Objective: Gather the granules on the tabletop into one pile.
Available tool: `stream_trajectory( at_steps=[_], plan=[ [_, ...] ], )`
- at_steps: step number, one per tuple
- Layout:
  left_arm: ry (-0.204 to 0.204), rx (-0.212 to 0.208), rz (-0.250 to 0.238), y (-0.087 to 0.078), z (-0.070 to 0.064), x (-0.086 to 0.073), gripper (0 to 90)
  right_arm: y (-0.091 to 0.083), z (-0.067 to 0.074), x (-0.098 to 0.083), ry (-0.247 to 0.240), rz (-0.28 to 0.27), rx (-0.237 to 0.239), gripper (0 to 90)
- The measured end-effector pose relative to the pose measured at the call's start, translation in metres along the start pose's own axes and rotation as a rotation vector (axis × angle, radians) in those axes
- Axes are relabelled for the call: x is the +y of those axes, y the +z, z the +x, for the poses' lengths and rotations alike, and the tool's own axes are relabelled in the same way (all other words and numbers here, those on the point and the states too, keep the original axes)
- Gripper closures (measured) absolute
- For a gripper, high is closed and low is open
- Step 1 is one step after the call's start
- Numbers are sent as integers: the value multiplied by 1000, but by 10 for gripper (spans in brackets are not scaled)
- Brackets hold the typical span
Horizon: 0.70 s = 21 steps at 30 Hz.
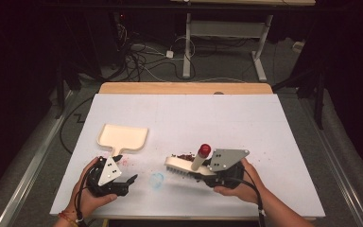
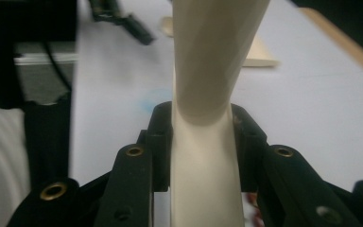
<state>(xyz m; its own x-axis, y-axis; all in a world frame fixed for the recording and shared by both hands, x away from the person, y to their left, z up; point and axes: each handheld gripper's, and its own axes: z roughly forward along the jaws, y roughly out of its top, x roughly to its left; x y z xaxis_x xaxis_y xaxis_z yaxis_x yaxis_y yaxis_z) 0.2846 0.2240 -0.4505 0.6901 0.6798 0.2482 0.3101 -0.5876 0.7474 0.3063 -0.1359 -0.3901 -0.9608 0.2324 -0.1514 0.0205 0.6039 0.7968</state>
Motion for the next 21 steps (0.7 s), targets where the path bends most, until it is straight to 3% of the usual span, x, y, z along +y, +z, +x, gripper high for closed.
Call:
stream_trajectory(
  at_steps=[4,10,21],
  plan=[
    [-8,15,-4,-2,4,-2,184,20,5,-1,11,26,73,671],
    [-18,20,-6,-2,6,-2,183,45,1,-6,52,73,132,671],
    [-12,5,1,0,4,-1,183,39,-32,-18,127,84,38,671]
  ],
)
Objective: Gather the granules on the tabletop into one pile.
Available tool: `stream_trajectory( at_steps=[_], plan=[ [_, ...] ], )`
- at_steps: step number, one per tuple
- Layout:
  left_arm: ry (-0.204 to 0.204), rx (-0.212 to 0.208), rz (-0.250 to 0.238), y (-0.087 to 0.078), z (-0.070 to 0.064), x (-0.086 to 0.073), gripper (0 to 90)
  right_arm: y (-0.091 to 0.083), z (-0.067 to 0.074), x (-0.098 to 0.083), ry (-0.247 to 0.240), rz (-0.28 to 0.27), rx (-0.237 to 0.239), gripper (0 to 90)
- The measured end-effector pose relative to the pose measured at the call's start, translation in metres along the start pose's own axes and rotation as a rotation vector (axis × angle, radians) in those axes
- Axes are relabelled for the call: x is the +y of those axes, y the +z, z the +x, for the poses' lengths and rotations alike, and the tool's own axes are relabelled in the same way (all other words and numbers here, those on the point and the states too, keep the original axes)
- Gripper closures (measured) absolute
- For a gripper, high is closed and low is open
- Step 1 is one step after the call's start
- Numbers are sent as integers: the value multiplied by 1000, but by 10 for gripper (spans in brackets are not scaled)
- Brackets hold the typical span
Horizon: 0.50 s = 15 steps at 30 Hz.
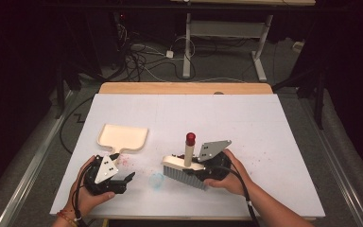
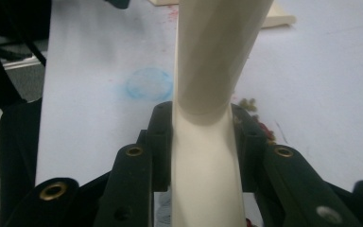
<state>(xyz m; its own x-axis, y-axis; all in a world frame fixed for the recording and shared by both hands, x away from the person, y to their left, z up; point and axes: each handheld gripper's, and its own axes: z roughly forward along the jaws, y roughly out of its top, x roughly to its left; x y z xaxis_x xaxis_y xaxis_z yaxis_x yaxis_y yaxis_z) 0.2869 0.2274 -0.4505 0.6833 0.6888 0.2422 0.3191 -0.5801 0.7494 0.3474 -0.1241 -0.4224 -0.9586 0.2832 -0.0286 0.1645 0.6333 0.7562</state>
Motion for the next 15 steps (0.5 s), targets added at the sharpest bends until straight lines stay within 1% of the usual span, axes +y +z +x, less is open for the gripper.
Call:
stream_trajectory(
  at_steps=[5,8,11,13,15],
  plan=[
    [8,-6,5,2,-2,1,183,-8,-11,-3,12,2,-67,671],
    [14,-8,7,2,-2,1,183,-12,-16,-4,15,2,-91,672],
    [17,-10,7,2,-3,1,183,-17,-17,-5,29,-12,-88,671],
    [17,-10,6,2,-3,1,183,-20,-16,-4,22,-22,-91,671],
    [14,-8,2,1,-3,1,183,-24,-13,-1,27,-37,-92,671]
  ],
)
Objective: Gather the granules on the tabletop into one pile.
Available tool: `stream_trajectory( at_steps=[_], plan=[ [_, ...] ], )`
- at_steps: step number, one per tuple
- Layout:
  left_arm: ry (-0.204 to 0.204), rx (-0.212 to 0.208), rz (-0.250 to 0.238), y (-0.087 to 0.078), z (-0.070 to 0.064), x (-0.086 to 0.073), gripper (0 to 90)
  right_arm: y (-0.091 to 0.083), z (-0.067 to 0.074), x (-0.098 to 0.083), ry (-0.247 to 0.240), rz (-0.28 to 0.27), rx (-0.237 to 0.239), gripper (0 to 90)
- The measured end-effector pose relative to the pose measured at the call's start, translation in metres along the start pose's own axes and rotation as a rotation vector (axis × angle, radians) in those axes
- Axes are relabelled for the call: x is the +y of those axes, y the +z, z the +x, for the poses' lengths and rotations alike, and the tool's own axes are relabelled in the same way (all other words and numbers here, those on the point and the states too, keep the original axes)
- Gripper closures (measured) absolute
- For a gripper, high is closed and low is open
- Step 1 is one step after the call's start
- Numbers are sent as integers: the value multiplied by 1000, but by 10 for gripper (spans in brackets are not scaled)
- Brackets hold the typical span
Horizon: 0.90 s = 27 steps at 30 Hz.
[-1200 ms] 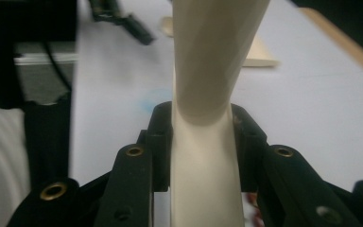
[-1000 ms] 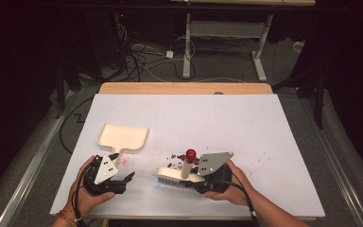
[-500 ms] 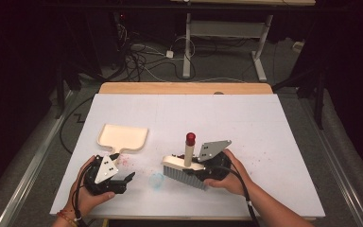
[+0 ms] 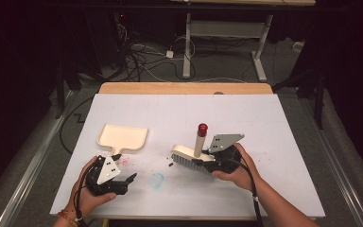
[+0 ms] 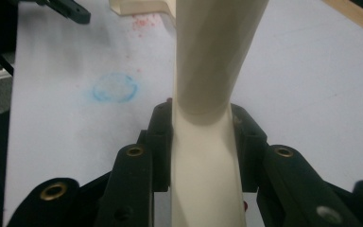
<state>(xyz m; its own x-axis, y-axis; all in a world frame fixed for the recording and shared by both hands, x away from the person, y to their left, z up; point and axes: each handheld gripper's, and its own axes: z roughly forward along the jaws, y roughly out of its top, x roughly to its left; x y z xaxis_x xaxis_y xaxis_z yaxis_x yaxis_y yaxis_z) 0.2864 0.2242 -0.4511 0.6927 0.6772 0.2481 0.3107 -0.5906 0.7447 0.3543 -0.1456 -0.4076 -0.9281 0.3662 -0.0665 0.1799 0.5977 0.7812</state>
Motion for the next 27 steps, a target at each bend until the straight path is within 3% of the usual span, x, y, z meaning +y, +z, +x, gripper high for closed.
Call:
stream_trajectory(
  at_steps=[6,9,12,15,17,23,27],
  plan=[
    [-12,29,-18,-5,5,0,183,4,22,15,58,-59,-15,671],
    [-31,43,-35,-9,8,0,183,21,38,23,117,-77,-18,671],
    [-36,41,-39,-9,8,-1,183,42,47,26,150,-52,-48,671],
    [-33,33,-36,-8,6,-1,183,58,46,24,221,-21,-55,671],
    [-28,28,-30,-8,5,-1,183,60,44,25,228,-17,-108,671],
    [-13,20,-17,-6,3,-1,184,50,32,15,327,-8,-162,670],
    [-3,16,-9,-4,1,0,184,39,29,5,347,-2,-181,670]
  ],
)
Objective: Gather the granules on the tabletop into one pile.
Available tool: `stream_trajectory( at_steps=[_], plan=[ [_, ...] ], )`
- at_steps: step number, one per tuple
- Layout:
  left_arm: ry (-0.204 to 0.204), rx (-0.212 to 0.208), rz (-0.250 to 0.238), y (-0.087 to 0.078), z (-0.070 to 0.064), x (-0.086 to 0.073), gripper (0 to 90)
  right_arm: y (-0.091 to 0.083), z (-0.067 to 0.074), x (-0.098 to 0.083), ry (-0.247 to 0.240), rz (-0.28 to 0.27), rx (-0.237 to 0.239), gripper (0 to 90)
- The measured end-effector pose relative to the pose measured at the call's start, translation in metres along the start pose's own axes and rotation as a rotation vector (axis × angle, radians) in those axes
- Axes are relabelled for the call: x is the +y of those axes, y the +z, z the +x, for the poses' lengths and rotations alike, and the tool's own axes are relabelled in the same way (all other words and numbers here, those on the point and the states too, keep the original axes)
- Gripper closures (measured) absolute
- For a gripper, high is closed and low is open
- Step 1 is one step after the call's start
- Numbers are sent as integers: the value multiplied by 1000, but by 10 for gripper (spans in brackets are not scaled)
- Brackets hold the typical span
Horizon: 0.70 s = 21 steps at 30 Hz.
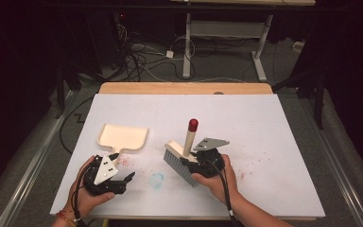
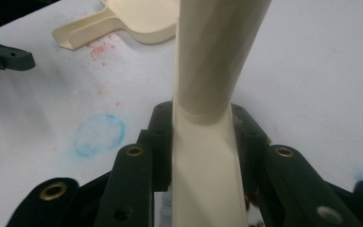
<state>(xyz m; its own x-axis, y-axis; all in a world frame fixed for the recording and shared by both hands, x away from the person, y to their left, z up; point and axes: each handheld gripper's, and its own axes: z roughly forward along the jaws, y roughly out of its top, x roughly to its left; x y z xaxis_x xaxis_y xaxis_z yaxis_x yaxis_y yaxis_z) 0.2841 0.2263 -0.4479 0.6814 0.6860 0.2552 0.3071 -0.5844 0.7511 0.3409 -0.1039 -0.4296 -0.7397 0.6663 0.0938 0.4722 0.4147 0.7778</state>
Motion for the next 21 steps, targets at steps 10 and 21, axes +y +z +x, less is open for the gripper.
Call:
stream_trajectory(
  at_steps=[10,21],
  plan=[
    [27,0,15,3,-4,2,187,-20,-19,-6,20,-12,-36,671],
    [30,-2,25,5,-5,3,187,-16,-3,6,-18,-56,10,671]
  ],
)
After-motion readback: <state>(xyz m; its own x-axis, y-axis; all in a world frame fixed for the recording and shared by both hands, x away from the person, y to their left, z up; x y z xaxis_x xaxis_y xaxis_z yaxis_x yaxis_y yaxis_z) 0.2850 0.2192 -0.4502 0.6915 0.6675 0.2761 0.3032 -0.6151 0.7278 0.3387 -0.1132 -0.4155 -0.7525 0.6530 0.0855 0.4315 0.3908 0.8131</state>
